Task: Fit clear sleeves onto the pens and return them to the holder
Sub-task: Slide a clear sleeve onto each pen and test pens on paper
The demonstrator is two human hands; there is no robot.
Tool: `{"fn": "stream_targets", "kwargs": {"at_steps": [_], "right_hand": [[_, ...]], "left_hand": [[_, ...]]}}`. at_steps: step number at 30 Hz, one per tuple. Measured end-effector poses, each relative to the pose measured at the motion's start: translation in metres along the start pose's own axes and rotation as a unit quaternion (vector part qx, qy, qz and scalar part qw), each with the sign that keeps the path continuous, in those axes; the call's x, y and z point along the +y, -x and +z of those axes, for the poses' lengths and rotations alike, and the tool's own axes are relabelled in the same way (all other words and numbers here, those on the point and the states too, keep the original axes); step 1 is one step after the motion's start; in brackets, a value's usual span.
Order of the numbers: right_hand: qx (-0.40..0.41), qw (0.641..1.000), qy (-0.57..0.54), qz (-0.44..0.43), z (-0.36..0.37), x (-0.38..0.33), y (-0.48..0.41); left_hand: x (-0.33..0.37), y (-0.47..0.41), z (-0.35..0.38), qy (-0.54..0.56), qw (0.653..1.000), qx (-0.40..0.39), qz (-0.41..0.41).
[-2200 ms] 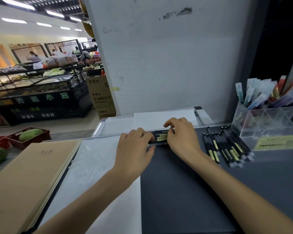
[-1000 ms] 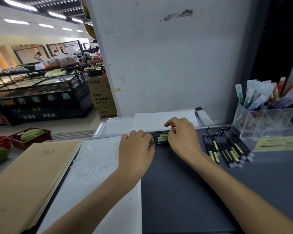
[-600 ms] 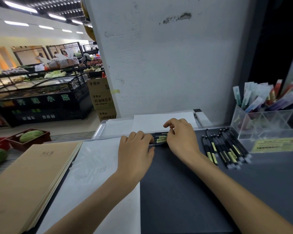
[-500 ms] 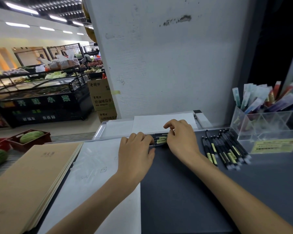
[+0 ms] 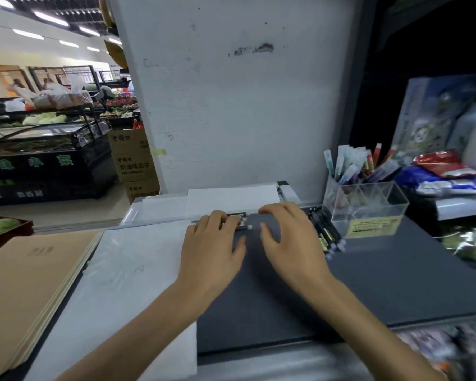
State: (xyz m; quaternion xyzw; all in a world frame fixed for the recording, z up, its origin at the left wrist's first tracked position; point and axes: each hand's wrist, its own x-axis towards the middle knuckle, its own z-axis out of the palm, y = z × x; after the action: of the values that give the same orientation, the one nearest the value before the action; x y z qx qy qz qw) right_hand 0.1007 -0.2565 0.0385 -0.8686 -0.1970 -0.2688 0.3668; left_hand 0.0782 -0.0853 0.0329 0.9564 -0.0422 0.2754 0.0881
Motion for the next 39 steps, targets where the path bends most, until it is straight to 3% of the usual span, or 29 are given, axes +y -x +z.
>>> {"fn": "stream_targets", "kwargs": {"at_steps": [9,16,24,31,34,39], "right_hand": [[0.083,0.989,0.103,0.069,-0.075,0.064,0.051],[0.094,0.979,0.089,0.159,-0.086,0.092,0.057],[0.088,0.976,0.083,0.181,-0.087,0.095,0.065],[0.085,0.974,0.075,0.194,-0.087,0.095,0.067],[0.082,0.975,0.077,0.191,-0.086,0.097,0.067],[0.086,0.975,0.075,0.193,-0.085,0.099,0.066]], "left_hand": [[0.077,-0.013,0.022,-0.004,0.996,-0.090,0.005],[0.112,-0.039,0.042,0.062,0.977,-0.167,-0.115],[0.128,-0.065,0.044,0.124,0.931,-0.262,-0.223],[0.138,-0.083,0.048,0.092,0.921,-0.313,-0.212],[0.142,-0.095,0.050,0.101,0.898,-0.368,-0.220],[0.153,-0.102,0.040,0.076,0.852,-0.492,-0.162]]}}
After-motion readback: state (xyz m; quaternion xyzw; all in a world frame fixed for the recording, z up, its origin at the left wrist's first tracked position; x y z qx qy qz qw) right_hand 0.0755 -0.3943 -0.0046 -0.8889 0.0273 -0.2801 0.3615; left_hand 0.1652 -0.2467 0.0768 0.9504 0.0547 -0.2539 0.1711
